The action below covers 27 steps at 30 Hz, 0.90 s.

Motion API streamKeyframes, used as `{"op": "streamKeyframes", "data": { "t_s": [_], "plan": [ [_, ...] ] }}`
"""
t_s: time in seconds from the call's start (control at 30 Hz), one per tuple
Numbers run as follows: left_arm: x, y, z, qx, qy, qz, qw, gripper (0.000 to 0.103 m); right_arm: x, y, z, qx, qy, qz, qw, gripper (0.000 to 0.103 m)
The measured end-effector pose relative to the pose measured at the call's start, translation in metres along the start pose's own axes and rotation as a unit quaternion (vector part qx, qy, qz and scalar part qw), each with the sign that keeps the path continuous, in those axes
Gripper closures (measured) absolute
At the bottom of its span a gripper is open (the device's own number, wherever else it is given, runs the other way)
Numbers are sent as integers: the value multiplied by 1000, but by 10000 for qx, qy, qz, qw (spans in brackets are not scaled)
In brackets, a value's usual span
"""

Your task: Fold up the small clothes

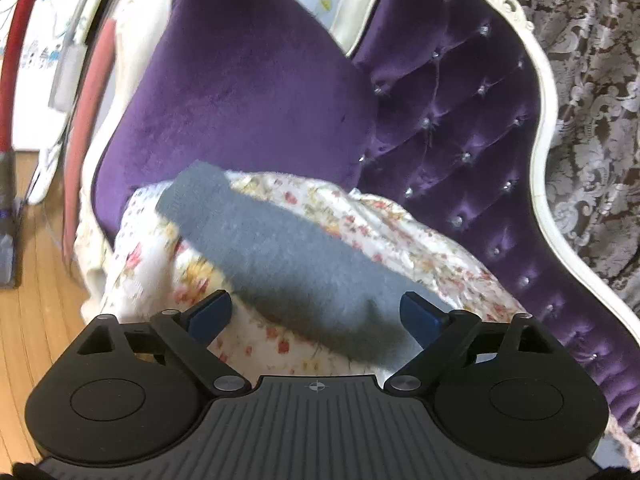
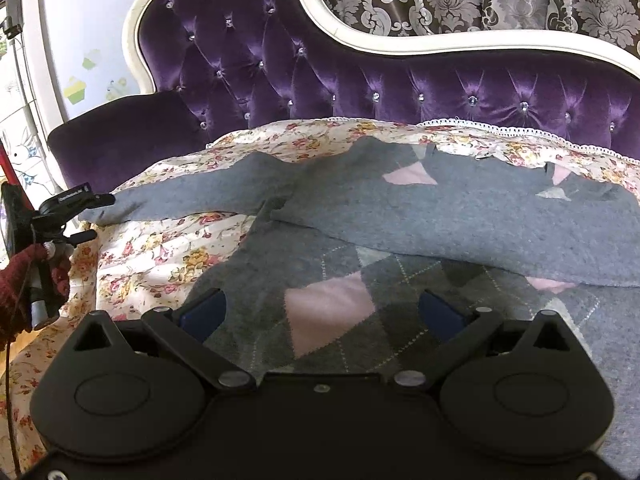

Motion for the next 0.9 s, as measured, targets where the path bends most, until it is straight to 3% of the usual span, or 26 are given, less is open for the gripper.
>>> {"op": "streamKeyframes", "data": {
  "t_s": [0.1, 0.37, 0.4, 0.43, 0.47, 0.5, 0.57, 0.67, 0.9],
  "plan": [
    [10, 0, -4, -199, -106, 176, 9996, 12, 1, -1, 1, -43, -17, -4, 10000, 1],
    [32, 0, -24, -261, 16, 102, 9996, 12, 2, -4, 1, -42, -33, -47, 10000, 1],
    [34, -1, -26, -287, 40, 110, 9995, 17, 3, -5, 1, -47, -38, -51, 10000, 1],
    [35, -1, -27, -312, 53, 142, 9994, 47, 3, -5, 1, -43, -41, -57, 10000, 1],
    [38, -1, -27, -339, -29, 141, 9993, 70, 3, -5, 1, -31, -39, -65, 10000, 1],
    [41, -3, -25, -367, -184, -21, 9992, 100, 3, -4, 1, -4, -38, -73, 10000, 1],
    [42, -4, -24, -380, -304, -209, 9986, 99, 2, -1, 1, 68, -39, -83, 9999, 1],
    [31, 16, -33, -125, -184, -80, 9997, 99, 1, 6, 2, 195, -44, -57, 9998, 1],
    [-9, 112, -69, 893, 77, 500, 9947, 99, -9, 27, 6, 401, -56, 130, 9991, 1]
  ]
}}
Point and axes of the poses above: each gripper's, at about its wrist camera, not at the fingertips, and x roughly the way its jaws point, y to its right, z to its underside, the point moved 9 cm from there along x, roughly the way its jaws point, and after that the axes turned 7 degrees about z, right-handed, at the moved point
